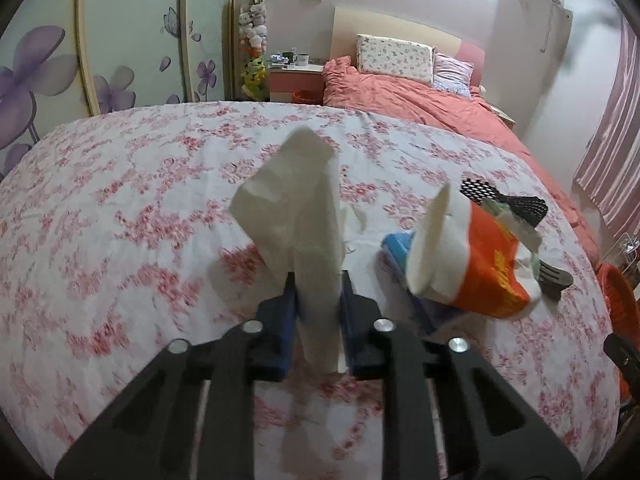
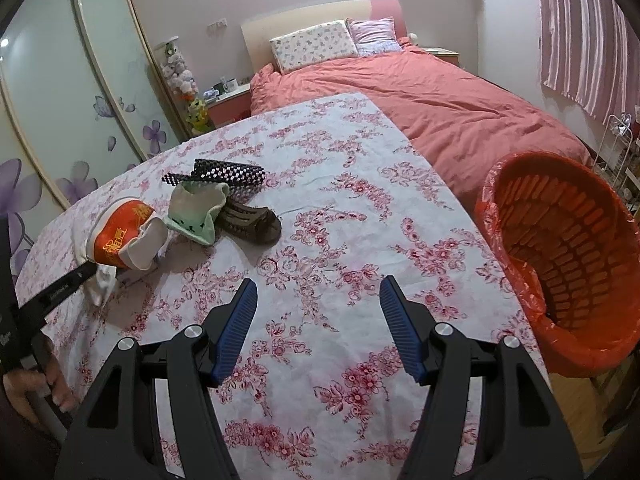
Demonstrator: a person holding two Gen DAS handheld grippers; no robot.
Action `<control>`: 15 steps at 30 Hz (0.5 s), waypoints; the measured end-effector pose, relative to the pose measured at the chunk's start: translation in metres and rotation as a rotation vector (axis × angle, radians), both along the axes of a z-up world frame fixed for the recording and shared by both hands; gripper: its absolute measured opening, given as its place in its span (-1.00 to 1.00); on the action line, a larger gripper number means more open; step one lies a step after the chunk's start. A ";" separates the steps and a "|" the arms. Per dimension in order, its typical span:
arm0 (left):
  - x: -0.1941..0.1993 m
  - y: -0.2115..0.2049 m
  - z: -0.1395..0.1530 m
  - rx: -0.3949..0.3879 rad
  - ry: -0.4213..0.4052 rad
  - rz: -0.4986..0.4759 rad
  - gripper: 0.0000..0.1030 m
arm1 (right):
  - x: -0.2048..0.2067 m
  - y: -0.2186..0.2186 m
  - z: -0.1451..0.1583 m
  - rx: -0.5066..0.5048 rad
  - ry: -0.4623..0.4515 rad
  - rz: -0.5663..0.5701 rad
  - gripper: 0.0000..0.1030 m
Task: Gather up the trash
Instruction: 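Return to the bed and grasp the white tissue with the left tool, then grasp the dark brown slipper with the right tool while the left holds the tissue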
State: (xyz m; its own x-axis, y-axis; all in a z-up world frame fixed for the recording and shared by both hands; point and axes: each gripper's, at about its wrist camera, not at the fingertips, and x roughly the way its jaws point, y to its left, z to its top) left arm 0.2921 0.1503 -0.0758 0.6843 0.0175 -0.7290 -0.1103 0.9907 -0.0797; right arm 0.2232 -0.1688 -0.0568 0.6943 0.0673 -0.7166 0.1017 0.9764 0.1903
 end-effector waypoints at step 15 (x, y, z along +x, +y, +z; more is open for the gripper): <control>0.000 0.034 -0.006 -0.006 0.031 0.023 -0.57 | 0.064 0.031 -0.001 -0.013 -0.021 0.039 0.24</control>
State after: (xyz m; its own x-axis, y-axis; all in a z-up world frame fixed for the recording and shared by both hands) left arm 0.2920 0.1847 -0.0815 0.6609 0.0282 -0.7500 -0.1351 0.9874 -0.0819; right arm 0.2869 -0.1375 -0.0575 0.7063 0.0854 -0.7027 0.0597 0.9820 0.1794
